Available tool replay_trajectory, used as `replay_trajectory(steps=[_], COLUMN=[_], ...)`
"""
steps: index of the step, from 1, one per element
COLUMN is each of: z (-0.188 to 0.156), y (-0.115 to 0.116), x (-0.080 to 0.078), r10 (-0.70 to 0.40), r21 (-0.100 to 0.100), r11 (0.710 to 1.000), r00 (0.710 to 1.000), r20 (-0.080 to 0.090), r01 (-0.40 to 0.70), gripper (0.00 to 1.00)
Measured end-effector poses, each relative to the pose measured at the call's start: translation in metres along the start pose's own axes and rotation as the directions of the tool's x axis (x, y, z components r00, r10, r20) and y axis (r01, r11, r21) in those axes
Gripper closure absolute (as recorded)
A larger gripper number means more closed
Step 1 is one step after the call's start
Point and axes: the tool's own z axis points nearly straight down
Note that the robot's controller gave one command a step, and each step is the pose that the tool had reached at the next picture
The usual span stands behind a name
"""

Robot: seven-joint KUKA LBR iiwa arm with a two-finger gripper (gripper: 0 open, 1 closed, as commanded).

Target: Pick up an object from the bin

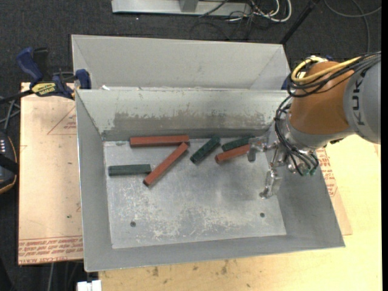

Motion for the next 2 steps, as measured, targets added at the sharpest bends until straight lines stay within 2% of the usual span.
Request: replay_trajectory(steps=[1,2], z=[0.007,0.017], y=[0.016,0.035], x=[-0.023,-0.071], r10=[0.002,-0.113], r21=[0.003,0.003], r11=[1.000,0.994], r00=[1.000,0.994], r20=[-0.001,0.000], r01=[-0.002,0.113], gripper=[0.00,0.00])
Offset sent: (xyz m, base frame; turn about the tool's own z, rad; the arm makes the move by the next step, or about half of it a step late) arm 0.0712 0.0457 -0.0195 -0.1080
